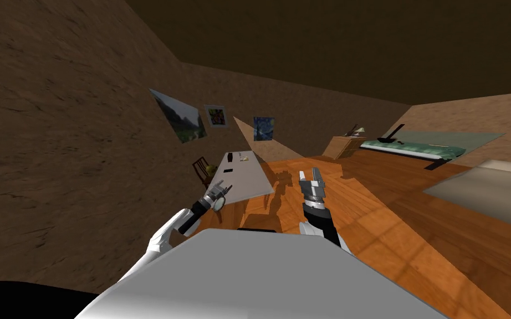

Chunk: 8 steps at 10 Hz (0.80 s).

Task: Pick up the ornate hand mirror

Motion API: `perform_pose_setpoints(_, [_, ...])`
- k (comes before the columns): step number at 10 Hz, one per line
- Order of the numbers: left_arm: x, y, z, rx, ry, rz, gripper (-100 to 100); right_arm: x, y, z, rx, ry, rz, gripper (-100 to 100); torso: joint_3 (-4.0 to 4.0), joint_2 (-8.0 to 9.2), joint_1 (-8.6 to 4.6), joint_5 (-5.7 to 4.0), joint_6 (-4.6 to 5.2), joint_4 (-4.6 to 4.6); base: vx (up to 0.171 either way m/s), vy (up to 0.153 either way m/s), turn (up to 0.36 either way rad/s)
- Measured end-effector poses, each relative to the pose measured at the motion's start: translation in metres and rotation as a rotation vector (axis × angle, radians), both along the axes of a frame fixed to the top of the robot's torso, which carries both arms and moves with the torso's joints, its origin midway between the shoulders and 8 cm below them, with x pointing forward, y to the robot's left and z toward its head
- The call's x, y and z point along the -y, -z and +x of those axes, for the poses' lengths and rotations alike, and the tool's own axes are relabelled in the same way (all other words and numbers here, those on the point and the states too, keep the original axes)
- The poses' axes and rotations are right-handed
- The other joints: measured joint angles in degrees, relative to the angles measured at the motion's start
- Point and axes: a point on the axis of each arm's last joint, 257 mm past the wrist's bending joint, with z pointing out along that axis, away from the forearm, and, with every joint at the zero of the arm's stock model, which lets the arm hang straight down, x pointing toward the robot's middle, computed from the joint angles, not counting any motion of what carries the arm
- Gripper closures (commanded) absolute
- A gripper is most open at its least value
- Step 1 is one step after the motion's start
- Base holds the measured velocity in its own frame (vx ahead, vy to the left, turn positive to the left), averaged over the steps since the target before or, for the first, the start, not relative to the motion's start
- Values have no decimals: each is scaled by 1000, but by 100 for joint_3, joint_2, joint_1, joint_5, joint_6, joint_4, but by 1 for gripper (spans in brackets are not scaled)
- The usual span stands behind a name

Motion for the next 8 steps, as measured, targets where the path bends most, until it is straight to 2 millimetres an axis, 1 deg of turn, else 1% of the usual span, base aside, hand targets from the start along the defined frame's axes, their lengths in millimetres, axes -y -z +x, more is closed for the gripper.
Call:
perform_pose_setpoints(1, [-1,6,1,-2,1,39,-100,0,0,0,0,0,0,0,5,9,7,2,-1,2,22,-30,-206])
perform_pose_setpoints(2, [-6,16,2,-12,5,108,-100,0,0,0,0,0,0,0,3,4,1,1,4,2,30,-34,-183])
perform_pose_setpoints(3, [-11,27,2,-20,6,169,-100,0,0,0,0,0,0,0,1,2,-1,0,1,1,44,-36,-309])
perform_pose_setpoints(4, [-17,40,3,-26,16,243,-100,0,0,0,0,0,0,0,-2,-4,-3,0,6,0,38,-17,-133])
perform_pose_setpoints(5, [-24,53,3,-35,20,308,-100,0,0,0,0,0,0,0,-1,-2,3,1,-2,-1,5,-13,39])
perform_pose_setpoints(6, [-26,59,1,-38,25,346,-100,0,0,0,0,0,0,0,5,9,5,1,-3,2,25,-25,-259])
perform_pose_setpoints(7, [-36,68,2,-50,32,418,-100,0,0,0,0,0,0,0,3,4,2,0,5,2,30,-14,-151])
perform_pose_setpoints(8, [-41,76,-1,-57,40,477,-100,0,0,0,0,0,0,0,2,4,4,1,-2,1,40,-18,-214])
